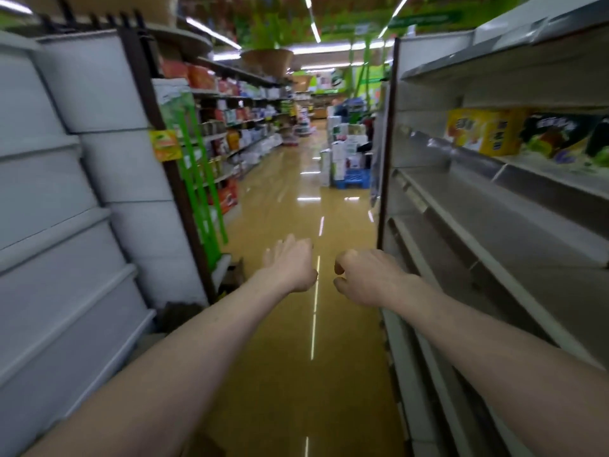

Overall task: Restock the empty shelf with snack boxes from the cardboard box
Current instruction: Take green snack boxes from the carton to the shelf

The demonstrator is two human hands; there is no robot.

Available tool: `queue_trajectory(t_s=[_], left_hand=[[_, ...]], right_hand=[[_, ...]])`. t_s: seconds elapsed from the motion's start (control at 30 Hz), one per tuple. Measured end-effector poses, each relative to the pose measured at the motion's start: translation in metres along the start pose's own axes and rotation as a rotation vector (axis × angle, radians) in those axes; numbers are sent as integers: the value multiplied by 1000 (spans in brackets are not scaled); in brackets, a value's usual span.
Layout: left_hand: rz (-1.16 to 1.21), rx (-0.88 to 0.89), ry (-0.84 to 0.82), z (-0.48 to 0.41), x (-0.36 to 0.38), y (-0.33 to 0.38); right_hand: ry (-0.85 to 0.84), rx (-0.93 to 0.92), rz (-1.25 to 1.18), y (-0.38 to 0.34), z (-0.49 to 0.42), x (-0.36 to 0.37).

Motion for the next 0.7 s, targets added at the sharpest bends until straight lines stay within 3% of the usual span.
queue_trajectory(t_s=[0.2,0.7], left_hand=[[11,-137,-92,77,20,-102],[421,-590,-339,359,99,-306]], right_hand=[[-106,-130,-33,-111,23,47],[-493,-334,-160,-342,179,159]])
Point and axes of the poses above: each hand's wrist, its own z-axis away from the middle knuckle, its own x-axis out of the palm, y = z × x, the point moved 5 cm from there along -z, towards the middle knuckle, and after that the axes turned 8 degrees about x, right-handed, at the moved point
